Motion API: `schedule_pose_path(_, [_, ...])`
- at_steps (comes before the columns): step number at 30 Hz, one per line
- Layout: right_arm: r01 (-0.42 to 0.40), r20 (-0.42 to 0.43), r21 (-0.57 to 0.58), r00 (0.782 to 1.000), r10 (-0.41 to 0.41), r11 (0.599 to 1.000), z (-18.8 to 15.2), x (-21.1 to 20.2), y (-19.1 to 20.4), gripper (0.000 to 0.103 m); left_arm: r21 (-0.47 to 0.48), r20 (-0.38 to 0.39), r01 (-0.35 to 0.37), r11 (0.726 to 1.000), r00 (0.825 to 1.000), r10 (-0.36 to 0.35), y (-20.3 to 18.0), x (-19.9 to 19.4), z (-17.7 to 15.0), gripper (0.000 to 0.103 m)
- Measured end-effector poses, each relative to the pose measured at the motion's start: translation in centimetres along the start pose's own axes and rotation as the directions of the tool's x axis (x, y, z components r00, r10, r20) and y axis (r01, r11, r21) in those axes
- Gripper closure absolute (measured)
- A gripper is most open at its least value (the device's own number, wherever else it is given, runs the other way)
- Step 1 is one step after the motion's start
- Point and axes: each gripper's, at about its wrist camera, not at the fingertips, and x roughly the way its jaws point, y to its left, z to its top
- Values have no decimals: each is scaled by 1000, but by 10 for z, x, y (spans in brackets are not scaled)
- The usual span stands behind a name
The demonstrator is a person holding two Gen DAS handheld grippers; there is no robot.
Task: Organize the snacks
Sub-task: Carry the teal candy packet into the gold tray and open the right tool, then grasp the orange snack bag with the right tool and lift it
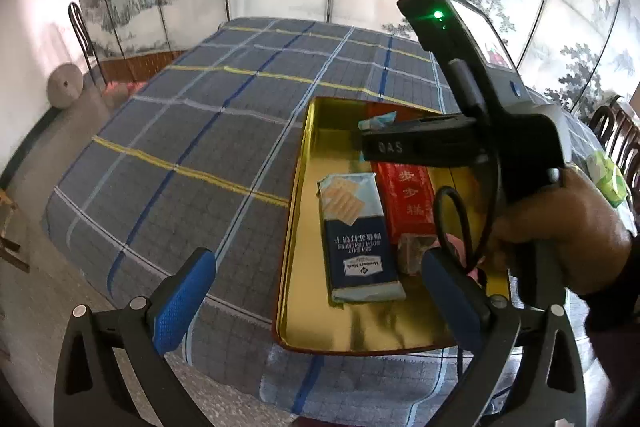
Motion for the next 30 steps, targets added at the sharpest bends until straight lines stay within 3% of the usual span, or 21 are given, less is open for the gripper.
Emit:
schedule_pose_path(4, [-31,29,34,999,30,999,1,-4,-3,68,-14,-8,13,1000,1000,-13,6,3,-1,1])
schedule_pose_path(8, [-57,151,113,988,40,992,-6,-42,-29,61,-19,-41,16,1000,999,-17,7,9,-2,1])
schedule_pose_path(11, [-40,186,137,982,14,990,-22,-70,-61,48,-12,-31,19,1000,999,-20,5,7,-2,1])
schedule_pose_path(14, [-30,101,71,995,23,997,-36,-79,-97,48,2,-17,22,1000,1000,-22,2,4,0,1])
schedule_pose_path(16, [-38,-10,-101,999,37,994,-42,-78,-110,48,9,-14,24,1000,1000,-24,-1,3,0,1])
schedule_pose_path(17, [-12,-52,-174,999,3,985,-45,-77,-110,48,13,-14,23,1000,1000,-23,-2,3,0,1])
schedule_pose_path(19, [34,-143,-329,986,-85,944,-49,-71,-109,48,20,-17,19,1000,1000,-19,-5,5,1,1])
schedule_pose_path(21, [-11,-208,-434,974,-88,901,-51,-68,-104,47,21,-29,14,1000,999,-13,-8,8,3,1])
schedule_pose_path(23, [-16,-234,-562,962,-140,827,-54,-62,-94,44,18,-43,13,1000,999,-12,-9,13,6,1])
schedule_pose_path(25, [-14,-245,-697,944,-220,717,-58,-47,-86,43,15,-60,18,1000,998,-17,-12,17,9,1])
schedule_pose_path(29, [-90,-282,-792,931,-232,604,-54,-28,-81,43,25,-74,21,999,997,-19,-21,20,16,1])
schedule_pose_path(30, [-104,-285,-822,926,-247,560,-55,-22,-81,43,31,-77,22,999,997,-19,-23,20,17,1])
